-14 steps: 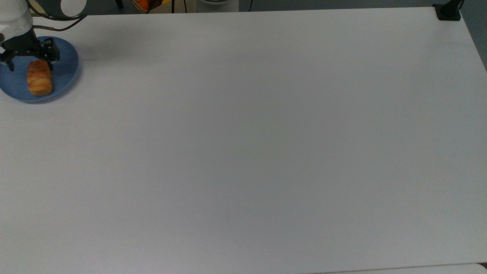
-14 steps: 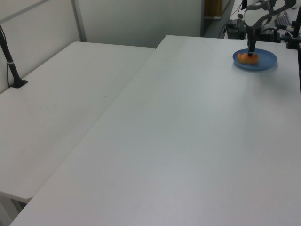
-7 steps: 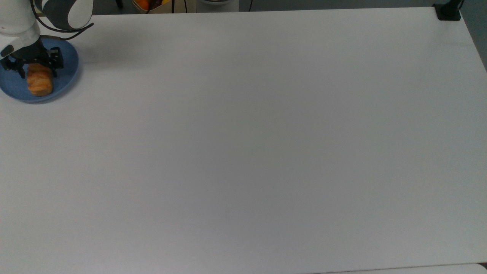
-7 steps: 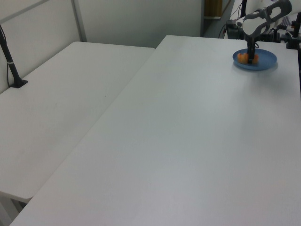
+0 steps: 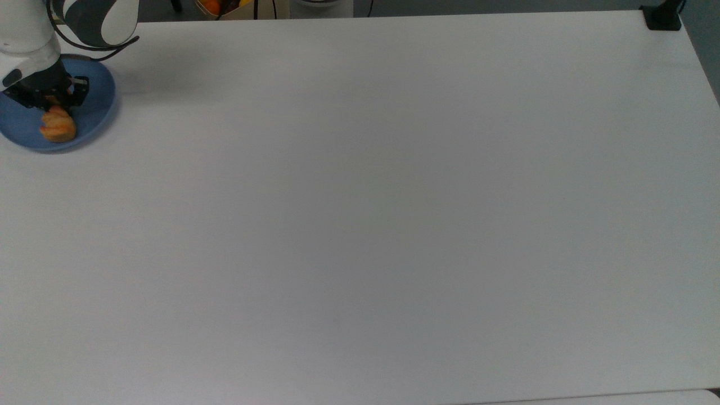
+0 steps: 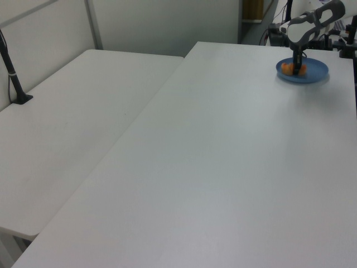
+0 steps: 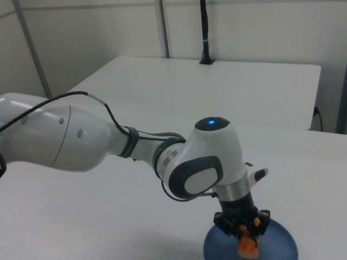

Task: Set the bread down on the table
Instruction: 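Close the gripper on the orange bread roll, then lift the bread roll off the plate and carry it away from the plate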

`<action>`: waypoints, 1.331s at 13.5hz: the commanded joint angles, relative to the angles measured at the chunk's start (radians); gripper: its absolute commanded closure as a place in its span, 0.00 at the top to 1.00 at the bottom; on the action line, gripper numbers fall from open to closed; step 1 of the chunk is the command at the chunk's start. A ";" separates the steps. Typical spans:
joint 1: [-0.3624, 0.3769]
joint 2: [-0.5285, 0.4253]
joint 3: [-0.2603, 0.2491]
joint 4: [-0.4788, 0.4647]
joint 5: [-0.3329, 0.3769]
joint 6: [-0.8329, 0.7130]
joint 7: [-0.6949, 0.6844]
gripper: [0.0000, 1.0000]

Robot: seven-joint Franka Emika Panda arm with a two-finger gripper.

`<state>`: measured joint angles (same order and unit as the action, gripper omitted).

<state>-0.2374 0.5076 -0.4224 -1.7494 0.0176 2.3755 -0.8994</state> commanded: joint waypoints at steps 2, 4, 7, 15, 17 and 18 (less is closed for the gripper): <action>0.010 -0.087 0.001 -0.013 0.007 -0.001 -0.018 0.31; 0.018 -0.124 0.004 -0.010 0.009 -0.062 -0.019 0.31; 0.027 -0.193 0.034 0.014 0.028 -0.123 -0.009 0.31; 0.046 -0.204 0.296 0.145 0.108 -0.154 0.353 0.33; 0.069 -0.186 0.349 0.149 0.102 -0.148 0.440 0.33; 0.084 -0.173 0.368 0.159 0.099 -0.145 0.486 0.36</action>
<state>-0.1846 0.3005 -0.1075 -1.6173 0.1181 2.2375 -0.5363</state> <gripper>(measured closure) 0.670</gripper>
